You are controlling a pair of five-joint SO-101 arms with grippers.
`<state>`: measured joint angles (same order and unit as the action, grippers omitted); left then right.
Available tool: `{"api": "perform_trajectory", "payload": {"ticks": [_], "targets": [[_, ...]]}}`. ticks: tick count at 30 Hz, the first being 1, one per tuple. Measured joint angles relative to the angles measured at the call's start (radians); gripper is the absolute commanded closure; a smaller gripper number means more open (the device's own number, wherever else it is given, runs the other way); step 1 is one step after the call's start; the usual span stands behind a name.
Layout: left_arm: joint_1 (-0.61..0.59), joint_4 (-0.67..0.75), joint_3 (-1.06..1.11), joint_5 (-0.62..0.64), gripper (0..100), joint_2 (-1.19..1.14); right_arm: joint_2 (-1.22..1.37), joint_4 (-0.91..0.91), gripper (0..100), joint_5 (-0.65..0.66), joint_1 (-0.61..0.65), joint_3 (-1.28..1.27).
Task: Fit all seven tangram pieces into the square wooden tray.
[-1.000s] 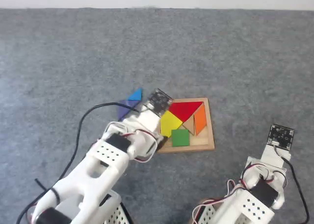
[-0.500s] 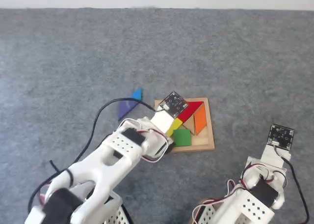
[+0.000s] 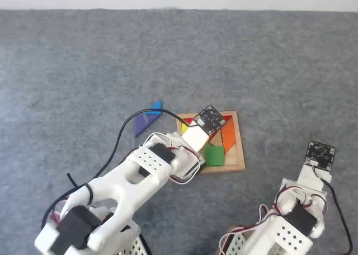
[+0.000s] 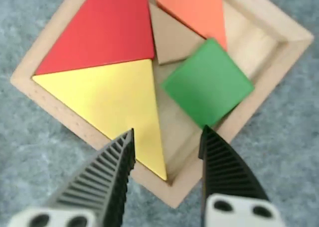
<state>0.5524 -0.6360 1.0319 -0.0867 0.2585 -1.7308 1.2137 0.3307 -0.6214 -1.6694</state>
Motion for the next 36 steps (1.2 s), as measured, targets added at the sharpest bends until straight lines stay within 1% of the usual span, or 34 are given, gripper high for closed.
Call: {"api": "perform_trajectory", "payload": {"ticks": [15, 20, 24, 28, 31, 36], "targets": [[-0.040, 0.005, 0.000, -0.006, 80, 0.075, 0.000, 0.000, 88.4, 0.000, 0.000, 0.000], [0.003, 0.115, -0.018, 0.061, 80, 0.075, 0.000, 0.000, 88.4, 0.000, 0.000, 0.000], [0.068, 0.184, -0.018, 0.075, 80, 0.075, 0.000, 0.000, 88.4, 0.000, 0.000, 0.000], [0.100, 0.203, -0.018, 0.075, 80, 0.075, 0.000, 0.000, 88.4, 0.000, 0.000, 0.000], [0.101, 0.203, -0.018, 0.075, 80, 0.074, 0.000, 0.000, 88.4, 0.000, 0.000, 0.000], [0.106, 0.203, -0.046, 0.075, 80, -0.063, 0.000, 0.000, 88.4, 0.000, 0.000, 0.000]]}}
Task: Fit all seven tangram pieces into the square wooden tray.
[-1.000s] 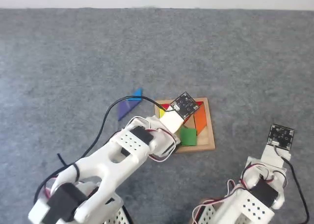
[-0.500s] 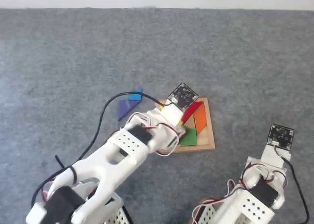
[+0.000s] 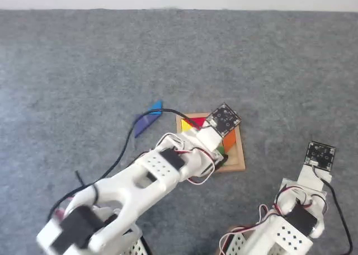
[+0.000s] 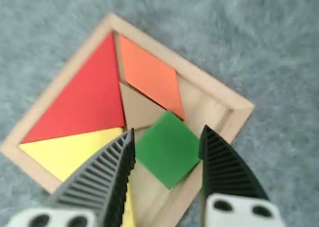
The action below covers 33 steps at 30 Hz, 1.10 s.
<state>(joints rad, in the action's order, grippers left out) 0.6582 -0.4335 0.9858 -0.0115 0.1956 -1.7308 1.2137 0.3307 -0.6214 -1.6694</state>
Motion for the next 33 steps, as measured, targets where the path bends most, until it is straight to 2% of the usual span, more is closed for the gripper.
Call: {"api": "perform_trajectory", "payload": {"ticks": [5, 16, 26, 33], "targets": [[0.000, -0.017, -0.074, 0.000, 80, -0.091, 0.000, 0.000, 88.4, 0.000, 0.000, 0.000], [-0.031, -0.167, -0.109, -0.017, 80, -0.094, 0.000, 0.000, 88.4, 0.000, 0.000, 0.000], [-0.035, -0.206, -0.120, -0.068, 80, -0.094, 0.000, 0.000, 88.4, 0.000, 0.000, 0.000], [-0.064, -0.339, -0.120, -0.095, 80, 0.023, 0.000, 0.000, 88.4, 0.000, 0.000, 0.000]]}}
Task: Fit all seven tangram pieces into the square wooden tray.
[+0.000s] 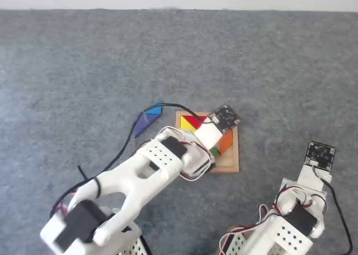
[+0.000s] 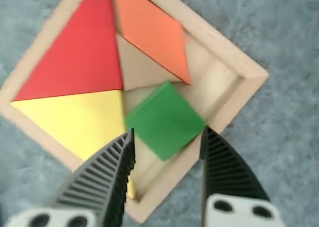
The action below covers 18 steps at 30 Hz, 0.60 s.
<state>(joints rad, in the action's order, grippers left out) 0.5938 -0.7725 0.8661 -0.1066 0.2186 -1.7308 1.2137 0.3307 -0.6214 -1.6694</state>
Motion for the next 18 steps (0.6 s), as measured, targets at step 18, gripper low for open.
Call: {"api": "perform_trajectory", "payload": {"ticks": [18], "targets": [[-0.170, 0.046, 0.035, -0.075, 80, 0.018, 0.000, 0.000, 88.4, 0.000, 0.000, 0.000]]}}
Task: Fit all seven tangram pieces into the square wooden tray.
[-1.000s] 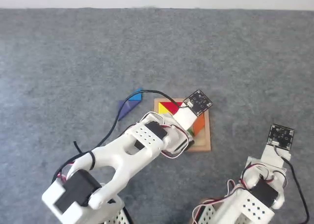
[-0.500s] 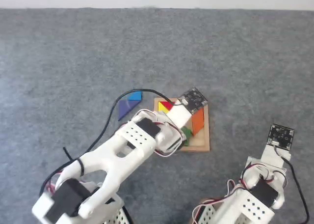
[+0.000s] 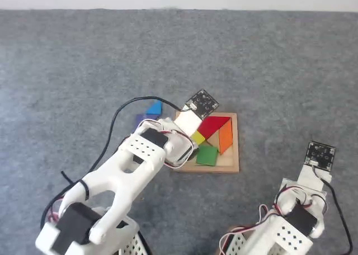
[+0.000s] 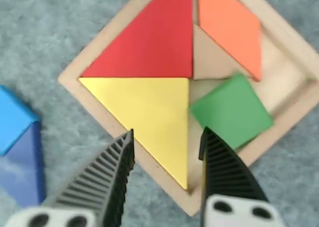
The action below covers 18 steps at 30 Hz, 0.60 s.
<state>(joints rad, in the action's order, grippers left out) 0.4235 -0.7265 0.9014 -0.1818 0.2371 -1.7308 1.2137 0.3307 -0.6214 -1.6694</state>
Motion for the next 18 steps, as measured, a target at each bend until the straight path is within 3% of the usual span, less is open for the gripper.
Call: {"api": "perform_trajectory", "payload": {"ticks": [18], "targets": [[-0.005, 0.077, -0.072, 0.000, 80, -0.149, 0.000, 0.000, 88.4, 0.000, 0.000, 0.000]]}}
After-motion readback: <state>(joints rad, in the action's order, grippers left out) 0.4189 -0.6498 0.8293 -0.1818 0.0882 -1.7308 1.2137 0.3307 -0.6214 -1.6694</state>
